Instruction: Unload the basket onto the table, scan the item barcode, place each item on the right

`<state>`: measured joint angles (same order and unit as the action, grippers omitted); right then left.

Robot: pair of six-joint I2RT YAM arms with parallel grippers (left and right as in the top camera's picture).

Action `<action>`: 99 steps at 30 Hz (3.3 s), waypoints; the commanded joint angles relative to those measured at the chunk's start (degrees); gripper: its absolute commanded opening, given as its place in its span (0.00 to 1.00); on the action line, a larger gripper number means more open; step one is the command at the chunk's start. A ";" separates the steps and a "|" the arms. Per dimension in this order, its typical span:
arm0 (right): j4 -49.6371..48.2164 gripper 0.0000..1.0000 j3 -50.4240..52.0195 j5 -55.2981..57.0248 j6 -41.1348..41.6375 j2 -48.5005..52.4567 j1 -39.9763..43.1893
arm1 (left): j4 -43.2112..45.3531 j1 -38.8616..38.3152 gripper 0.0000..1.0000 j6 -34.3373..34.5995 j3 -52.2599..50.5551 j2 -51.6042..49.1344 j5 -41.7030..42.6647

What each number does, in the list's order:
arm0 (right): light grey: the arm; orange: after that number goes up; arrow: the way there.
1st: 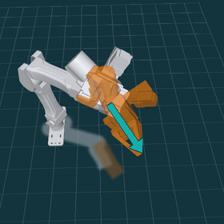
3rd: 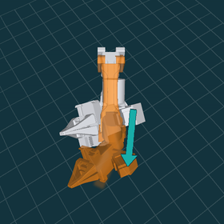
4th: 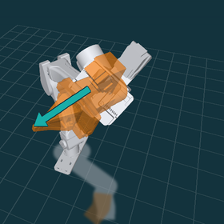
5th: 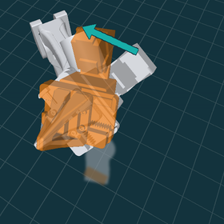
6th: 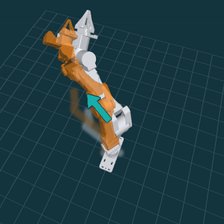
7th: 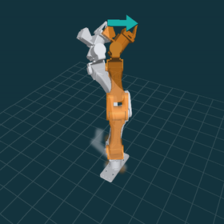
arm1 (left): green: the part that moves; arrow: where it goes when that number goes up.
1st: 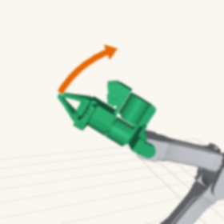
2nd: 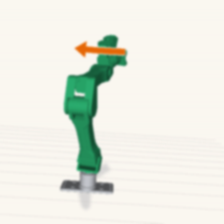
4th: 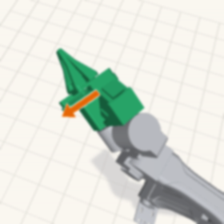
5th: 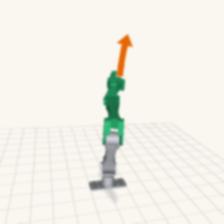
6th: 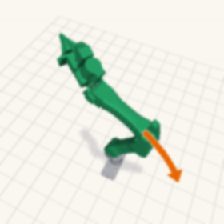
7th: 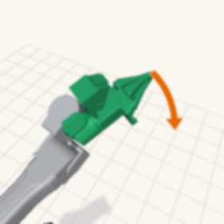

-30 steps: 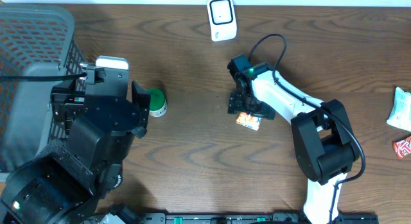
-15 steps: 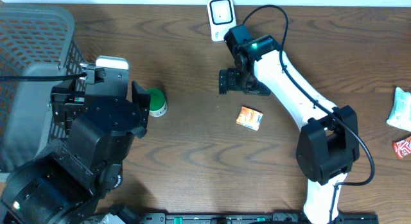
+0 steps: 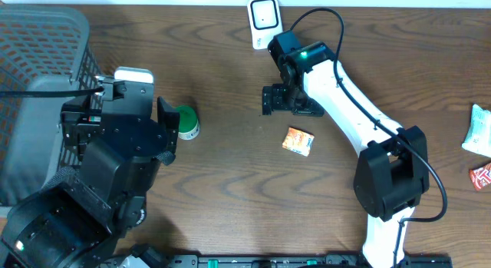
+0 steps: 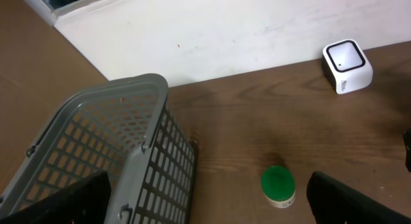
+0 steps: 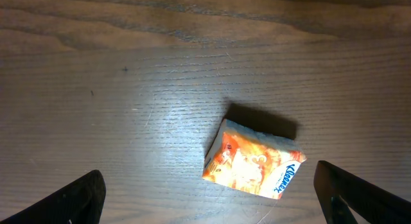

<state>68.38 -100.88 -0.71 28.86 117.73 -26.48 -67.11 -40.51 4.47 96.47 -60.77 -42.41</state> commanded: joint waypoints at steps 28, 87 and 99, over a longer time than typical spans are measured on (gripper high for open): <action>-12.13 0.36 11.08 4.26 2.36 0.02 -0.24 | -0.15 0.20 0.98 -0.28 0.35 -0.20 -1.14; 5.20 0.99 8.72 4.59 19.65 -10.73 0.63 | -0.15 0.20 0.98 -0.28 0.35 -0.20 -1.14; -5.27 0.99 18.16 -3.43 15.32 -9.03 1.84 | -0.15 0.20 0.98 -0.28 0.35 -0.20 -1.14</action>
<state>64.14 -83.09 -0.45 47.42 106.96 -26.24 -67.11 -40.51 4.47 96.47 -60.77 -42.41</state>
